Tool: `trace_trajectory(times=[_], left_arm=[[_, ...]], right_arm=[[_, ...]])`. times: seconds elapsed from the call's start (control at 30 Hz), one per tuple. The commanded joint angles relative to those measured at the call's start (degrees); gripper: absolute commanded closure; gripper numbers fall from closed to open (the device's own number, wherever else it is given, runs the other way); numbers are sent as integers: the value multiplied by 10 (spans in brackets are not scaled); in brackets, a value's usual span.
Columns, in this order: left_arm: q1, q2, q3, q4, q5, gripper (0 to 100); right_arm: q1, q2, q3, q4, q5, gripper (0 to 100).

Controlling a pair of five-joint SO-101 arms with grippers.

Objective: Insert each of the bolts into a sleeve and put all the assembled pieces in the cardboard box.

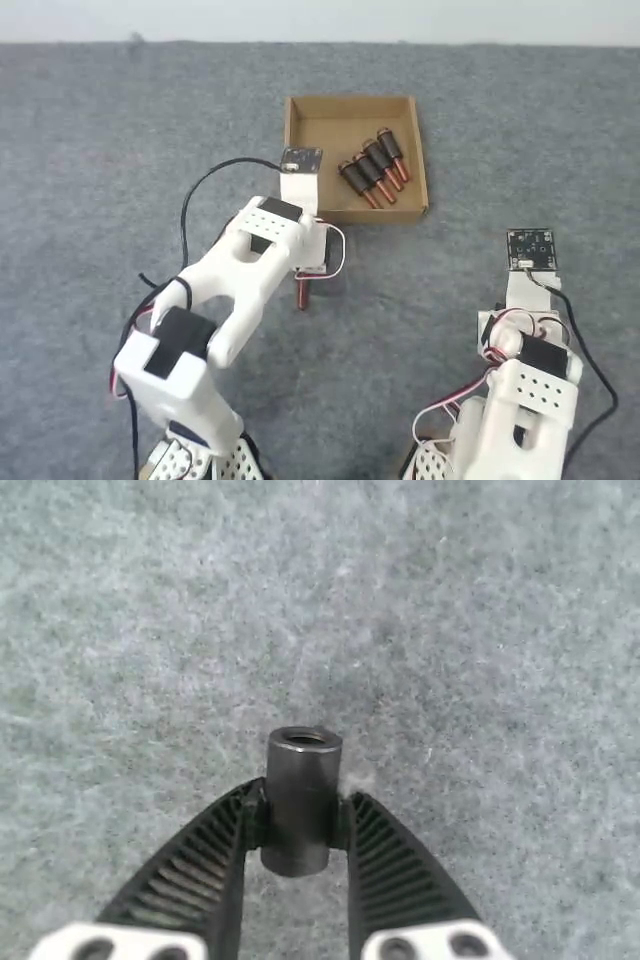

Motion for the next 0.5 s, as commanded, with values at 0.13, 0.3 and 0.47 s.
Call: trace_trajectory(times=[0.13, 0.3, 0.47], left_arm=[[1, 72, -110, 71, 5, 932], [5, 80, -120, 76, -36, 989], [5, 47, -95, 69, -40, 990]], right_arm=[[5, -7, -15, -8, -5, 991], [5, -7, -15, -8, -5, 991], [6, -7, -16, -8, -5, 991]])
